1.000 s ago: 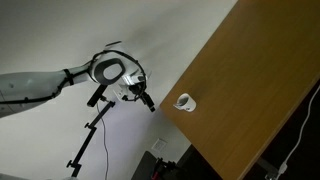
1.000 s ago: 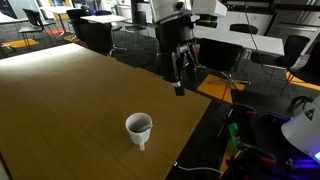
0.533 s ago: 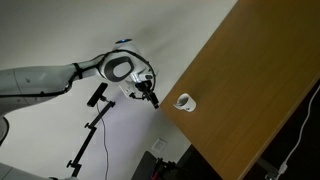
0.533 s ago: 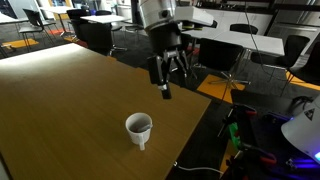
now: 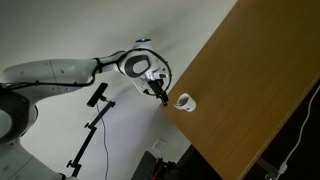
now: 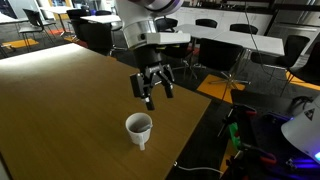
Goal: Take the marker out of the mug and put it on the table
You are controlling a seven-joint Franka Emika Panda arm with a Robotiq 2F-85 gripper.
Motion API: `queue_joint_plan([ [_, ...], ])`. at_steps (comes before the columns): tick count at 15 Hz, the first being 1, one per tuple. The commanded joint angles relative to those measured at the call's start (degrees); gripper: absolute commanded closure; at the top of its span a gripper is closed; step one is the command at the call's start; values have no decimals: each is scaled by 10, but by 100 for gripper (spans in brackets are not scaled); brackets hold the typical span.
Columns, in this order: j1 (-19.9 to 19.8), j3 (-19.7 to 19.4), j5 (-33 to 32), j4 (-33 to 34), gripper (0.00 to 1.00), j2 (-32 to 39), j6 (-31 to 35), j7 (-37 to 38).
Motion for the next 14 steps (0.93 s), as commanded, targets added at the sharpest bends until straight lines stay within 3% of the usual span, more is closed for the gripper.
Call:
queue_joint_plan([
  [1, 5, -4, 0, 52, 0, 43, -31, 26],
  [14, 7, -2, -2, 108, 0, 149, -20, 14],
])
